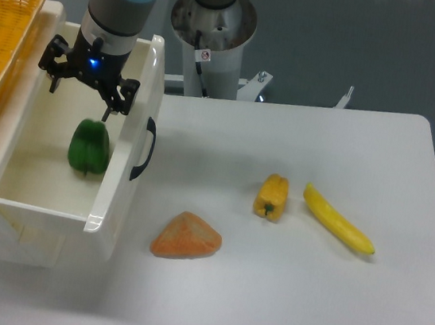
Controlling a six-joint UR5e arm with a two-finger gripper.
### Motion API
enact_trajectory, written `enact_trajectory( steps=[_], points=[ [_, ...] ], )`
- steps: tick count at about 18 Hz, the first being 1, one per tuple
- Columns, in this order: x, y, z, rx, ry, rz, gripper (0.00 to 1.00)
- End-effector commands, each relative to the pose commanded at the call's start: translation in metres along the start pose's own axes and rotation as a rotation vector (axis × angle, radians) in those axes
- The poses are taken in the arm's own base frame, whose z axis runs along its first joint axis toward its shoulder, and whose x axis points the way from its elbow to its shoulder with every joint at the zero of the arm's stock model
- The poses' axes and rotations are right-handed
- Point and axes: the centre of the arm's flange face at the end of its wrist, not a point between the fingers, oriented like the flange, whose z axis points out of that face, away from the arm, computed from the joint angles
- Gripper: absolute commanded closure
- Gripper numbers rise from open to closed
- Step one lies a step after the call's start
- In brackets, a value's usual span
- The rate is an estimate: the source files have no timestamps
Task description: Place the green pepper in the upper white drawer
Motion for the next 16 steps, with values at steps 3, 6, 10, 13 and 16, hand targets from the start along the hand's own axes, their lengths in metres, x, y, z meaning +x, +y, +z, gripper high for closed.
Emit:
enact_trajectory(
  steps=[3, 6, 10, 13, 16],
  points=[
    [-0.001, -0.001, -0.003, 0.008, -0.003, 0.001, 0.0],
    [-0.005, -0.003, -0.024, 0.051, -0.023, 0.0, 0.0],
    [-0.021, 0.004, -0.05, 0.095, -0.041, -0.025, 0.0],
    [-0.051, 0.005, -0.063, 0.12, -0.053, -0.077, 0.0],
    [-0.072, 0.001, -0.076, 0.138, -0.077, -0.081, 0.0]
  ],
)
